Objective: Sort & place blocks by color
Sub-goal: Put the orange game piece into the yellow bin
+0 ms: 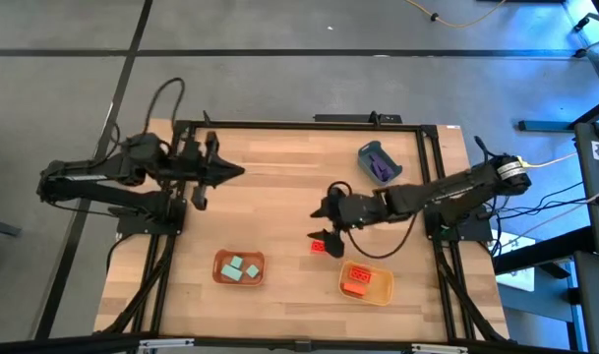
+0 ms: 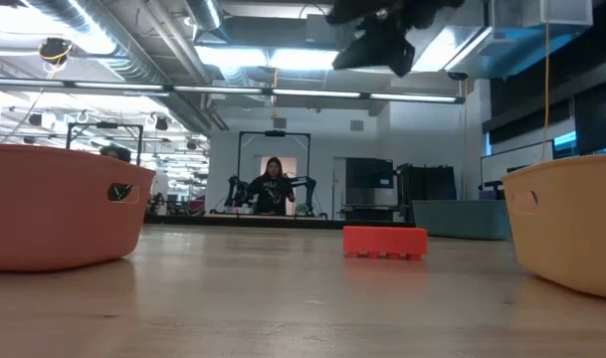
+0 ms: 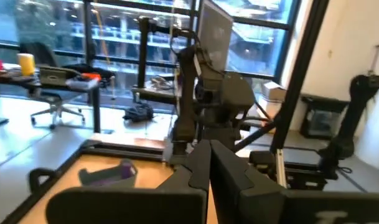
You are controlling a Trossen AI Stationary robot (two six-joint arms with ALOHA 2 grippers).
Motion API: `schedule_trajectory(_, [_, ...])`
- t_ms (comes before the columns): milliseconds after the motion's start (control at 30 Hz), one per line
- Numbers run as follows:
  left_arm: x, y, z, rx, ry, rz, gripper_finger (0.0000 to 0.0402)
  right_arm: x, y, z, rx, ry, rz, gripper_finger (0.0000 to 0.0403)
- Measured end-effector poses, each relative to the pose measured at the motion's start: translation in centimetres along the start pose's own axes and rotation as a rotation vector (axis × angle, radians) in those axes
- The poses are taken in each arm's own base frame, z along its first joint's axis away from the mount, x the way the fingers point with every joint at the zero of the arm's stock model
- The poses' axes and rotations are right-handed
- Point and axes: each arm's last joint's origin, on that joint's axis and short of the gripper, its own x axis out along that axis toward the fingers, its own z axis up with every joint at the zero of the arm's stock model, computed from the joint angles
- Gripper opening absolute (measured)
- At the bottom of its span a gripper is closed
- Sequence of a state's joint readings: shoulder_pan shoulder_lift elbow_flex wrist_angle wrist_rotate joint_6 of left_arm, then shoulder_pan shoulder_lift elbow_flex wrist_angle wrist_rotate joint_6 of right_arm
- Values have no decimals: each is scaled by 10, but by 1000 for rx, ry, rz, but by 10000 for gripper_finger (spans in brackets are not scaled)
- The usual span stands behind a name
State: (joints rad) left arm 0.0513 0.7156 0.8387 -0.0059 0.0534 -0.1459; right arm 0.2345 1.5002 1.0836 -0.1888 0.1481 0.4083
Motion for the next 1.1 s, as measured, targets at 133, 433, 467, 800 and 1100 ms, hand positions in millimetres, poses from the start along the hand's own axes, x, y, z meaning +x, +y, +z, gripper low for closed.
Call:
schedule_trajectory(133, [-17,0,1,0,-49,36,0,9,-12,-15,-103,185,19,288])
schedule_trajectory(433, [-25,2,-6,-10,-53,59,0,61,-9,-59,-157,392,6,288])
schedule_trajectory(467, [-25,2,-6,-9,-52,60,0,66,-9,-65,-163,415,1,288])
schedule_trajectory(800, [-24,2,-7,-9,-52,61,0,102,-10,-106,-184,529,-122,288])
schedule_trajectory(1100, [-24,2,-7,-8,-51,61,0,104,-10,-109,-142,532,-141,277])
